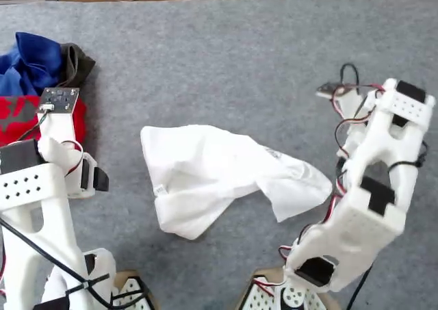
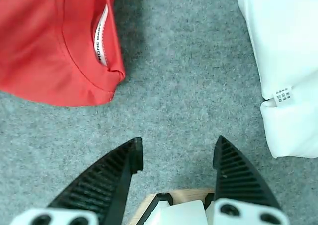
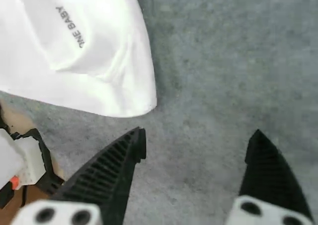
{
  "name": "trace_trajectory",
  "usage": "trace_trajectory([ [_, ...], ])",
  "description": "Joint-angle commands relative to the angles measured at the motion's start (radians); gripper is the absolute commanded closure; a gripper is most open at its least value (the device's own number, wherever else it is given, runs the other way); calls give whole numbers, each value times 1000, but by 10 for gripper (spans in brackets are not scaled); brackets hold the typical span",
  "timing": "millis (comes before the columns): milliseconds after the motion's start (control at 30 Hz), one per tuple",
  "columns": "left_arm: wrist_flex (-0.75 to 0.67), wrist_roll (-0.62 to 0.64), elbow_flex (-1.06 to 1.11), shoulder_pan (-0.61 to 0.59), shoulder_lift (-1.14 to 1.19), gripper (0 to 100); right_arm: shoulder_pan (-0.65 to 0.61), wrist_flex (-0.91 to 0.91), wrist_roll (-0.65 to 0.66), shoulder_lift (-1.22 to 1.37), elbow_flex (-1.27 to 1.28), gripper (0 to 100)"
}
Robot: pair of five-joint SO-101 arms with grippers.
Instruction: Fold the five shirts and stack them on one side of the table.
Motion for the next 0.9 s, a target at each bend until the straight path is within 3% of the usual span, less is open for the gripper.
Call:
trace_trajectory([
  [0, -11, -5, -4, 13, -28, 755, 3, 23, -26, -140, 2, 746],
  [200, -5, -5, 2, 13, -28, 755, -61, 71, -23, -272, 136, 868],
  [367, -11, -11, 65, 4, -28, 755, -109, 51, 80, -449, 424, 887],
  [500, -54, -5, 154, 4, -26, 755, -78, -115, 71, -605, 628, 888],
  [700, -147, -3, 217, 4, -17, 784, 81, -514, -138, -705, 834, 949],
  [867, -206, -3, 217, 5, -17, 887, 133, -571, -161, -705, 878, 983],
])
